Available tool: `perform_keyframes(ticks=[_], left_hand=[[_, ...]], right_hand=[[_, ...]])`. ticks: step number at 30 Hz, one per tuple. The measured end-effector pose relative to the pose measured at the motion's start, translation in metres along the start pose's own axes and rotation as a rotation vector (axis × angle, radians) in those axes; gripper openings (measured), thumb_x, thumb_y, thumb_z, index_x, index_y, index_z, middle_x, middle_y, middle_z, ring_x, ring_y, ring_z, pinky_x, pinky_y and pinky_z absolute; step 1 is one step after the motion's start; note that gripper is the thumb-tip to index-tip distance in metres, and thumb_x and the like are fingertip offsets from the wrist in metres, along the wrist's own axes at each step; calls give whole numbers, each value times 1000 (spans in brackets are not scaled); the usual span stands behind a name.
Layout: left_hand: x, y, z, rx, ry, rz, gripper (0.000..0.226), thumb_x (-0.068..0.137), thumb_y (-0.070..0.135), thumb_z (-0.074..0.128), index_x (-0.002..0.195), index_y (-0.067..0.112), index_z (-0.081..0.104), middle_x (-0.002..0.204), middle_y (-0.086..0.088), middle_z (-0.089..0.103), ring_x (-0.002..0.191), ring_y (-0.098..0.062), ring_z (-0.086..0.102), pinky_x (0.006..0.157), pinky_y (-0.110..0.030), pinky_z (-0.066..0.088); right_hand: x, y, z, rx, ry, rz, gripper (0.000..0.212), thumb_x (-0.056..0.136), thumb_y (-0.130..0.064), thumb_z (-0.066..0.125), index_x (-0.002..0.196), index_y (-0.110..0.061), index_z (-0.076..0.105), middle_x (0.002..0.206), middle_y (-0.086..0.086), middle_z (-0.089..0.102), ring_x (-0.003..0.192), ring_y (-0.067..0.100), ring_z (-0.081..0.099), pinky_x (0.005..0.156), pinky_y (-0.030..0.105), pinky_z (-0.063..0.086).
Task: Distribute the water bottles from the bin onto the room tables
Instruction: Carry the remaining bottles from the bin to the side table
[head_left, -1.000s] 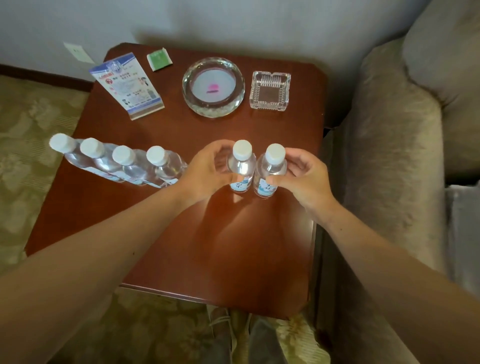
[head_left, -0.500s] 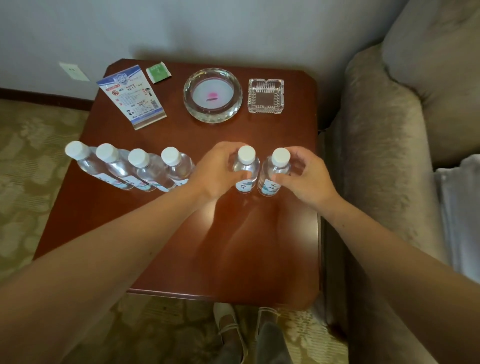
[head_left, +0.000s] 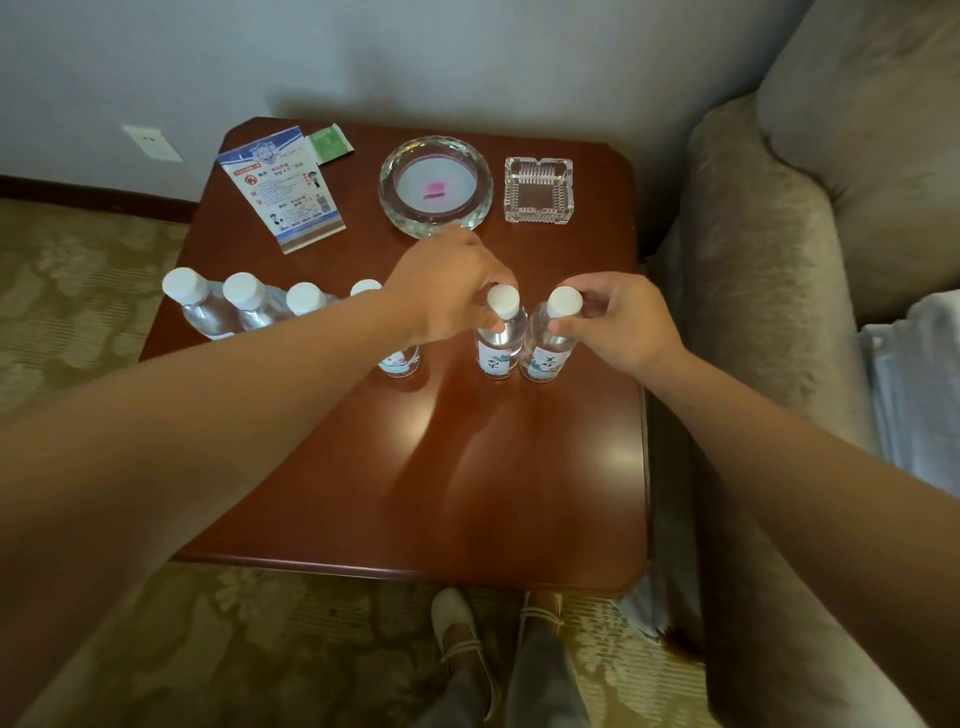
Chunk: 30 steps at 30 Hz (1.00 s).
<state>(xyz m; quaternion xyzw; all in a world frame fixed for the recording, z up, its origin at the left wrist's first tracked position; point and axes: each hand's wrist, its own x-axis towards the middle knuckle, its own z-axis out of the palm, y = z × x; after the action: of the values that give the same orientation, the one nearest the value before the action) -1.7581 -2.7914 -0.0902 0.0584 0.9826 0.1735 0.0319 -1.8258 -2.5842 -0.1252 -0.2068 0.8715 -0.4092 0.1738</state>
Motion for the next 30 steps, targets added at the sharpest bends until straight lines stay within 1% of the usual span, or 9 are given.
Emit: perform_keyframes(ticks=[2,3,5,7,10,16,21,27,30], left_hand=[[-3,-5,-5,35,-6,11,32,77,32,78,109,29,74,87,10,62,112,-24,52,116,-45,20],[-5,-7,-7,55,-14,7,33,77,33,79,110,28,74,90,7,64,115,-25,52,119,-48,12],[-10,-13,-11,96,-33,-4,36,77,35,79,112,28,73,103,2,71,121,-25,51,120,-50,6],[-14,-21,-15,115,-40,-7,36,77,37,79,111,29,74,105,2,72,121,-25,52,120,-52,4],[-20,-31,-19,125,-44,-35,34,75,40,79,108,30,74,93,4,70,118,-23,54,120,-54,3],[-33,-42,-23,169,-45,-85,36,76,39,79,110,29,73,109,2,73,120,-23,54,119,-52,2],[-34,-46,-25,193,-57,-94,37,77,38,78,112,28,72,111,1,73,123,-23,52,120,-53,0],[-31,-41,-25,182,-76,-128,37,78,37,77,114,28,72,114,3,71,126,-22,50,119,-53,-2],[-32,-41,-25,172,-103,-142,38,78,38,78,114,29,71,114,5,71,125,-21,50,118,-54,-2]], right_hand=[[0,-5,5,6,-14,-3,27,73,-9,82,99,-14,77,99,-4,74,93,12,69,86,40,58],[1,-7,8,15,-21,-1,27,72,-8,82,98,-15,77,97,-4,74,92,13,69,86,41,58],[2,-12,14,32,-30,1,26,71,-7,81,96,-15,77,96,-5,74,91,13,69,85,42,58],[3,-18,21,44,-41,-4,26,70,-6,81,95,-14,77,94,-4,75,91,15,70,85,42,57],[7,-27,33,77,-49,1,27,69,-5,82,94,-13,78,93,0,76,91,21,71,85,43,57],[11,-39,47,81,-69,0,26,69,-5,83,94,-13,76,95,0,75,93,20,70,84,33,55],[13,-40,50,100,-81,10,27,67,-6,82,92,-13,77,94,-1,75,93,20,70,84,37,56],[14,-38,49,95,-81,18,29,66,-7,83,94,-13,77,94,-1,75,93,20,70,81,32,55],[13,-39,48,96,-79,27,32,65,-8,85,96,-12,77,96,0,75,92,18,71,85,36,57]])
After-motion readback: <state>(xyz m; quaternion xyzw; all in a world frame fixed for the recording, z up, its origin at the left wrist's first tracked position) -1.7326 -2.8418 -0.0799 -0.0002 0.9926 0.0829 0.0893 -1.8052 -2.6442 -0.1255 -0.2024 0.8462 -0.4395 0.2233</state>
